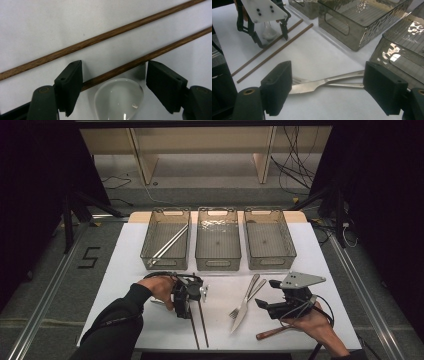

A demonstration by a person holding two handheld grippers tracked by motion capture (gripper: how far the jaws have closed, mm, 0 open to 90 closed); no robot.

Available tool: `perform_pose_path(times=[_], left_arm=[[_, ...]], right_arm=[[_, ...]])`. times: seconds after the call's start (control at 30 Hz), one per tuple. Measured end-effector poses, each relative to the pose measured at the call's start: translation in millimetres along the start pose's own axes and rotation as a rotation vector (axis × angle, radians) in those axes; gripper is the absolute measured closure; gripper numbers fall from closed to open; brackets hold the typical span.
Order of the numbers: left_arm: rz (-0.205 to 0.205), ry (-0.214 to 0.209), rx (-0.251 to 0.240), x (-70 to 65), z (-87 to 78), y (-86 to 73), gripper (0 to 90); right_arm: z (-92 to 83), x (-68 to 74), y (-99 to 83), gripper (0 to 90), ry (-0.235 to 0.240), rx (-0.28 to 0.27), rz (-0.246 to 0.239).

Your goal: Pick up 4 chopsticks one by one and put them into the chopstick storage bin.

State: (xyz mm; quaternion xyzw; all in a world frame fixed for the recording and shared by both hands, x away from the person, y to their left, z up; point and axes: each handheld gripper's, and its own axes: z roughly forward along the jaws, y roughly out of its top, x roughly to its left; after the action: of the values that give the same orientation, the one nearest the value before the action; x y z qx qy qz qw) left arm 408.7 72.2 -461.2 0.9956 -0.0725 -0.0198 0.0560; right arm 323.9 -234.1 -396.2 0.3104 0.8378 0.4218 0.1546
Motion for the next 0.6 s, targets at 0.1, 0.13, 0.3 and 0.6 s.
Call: perform_pose_path(times=[0.1, 0.13, 0.3, 0.6], left_arm=[[0.026, 0.021, 0.03, -3.8, 2.1, 2.8, 30.0], [0.026, 0.021, 0.03, -3.8, 2.1, 2.8, 30.0], [0.016, 0.026, 0.017, -2.8, 1.4, 1.9, 34.0], [0.024, 0.041, 0.004, -0.7, -1.6, 2.3, 47.3]], right_arm=[[-0.1, 0.0, 0.0, 24.4, 0.001, 0.0, 0.0], [-0.1, 0.0, 0.0, 24.4, 0.0, 0.0, 0.0], [-0.5, -0.5, 0.2, 24.6, 0.0, -0.001, -0.002], [-0.1, -0.2, 0.2, 24.9, 0.0, -0.001, -0.001]])
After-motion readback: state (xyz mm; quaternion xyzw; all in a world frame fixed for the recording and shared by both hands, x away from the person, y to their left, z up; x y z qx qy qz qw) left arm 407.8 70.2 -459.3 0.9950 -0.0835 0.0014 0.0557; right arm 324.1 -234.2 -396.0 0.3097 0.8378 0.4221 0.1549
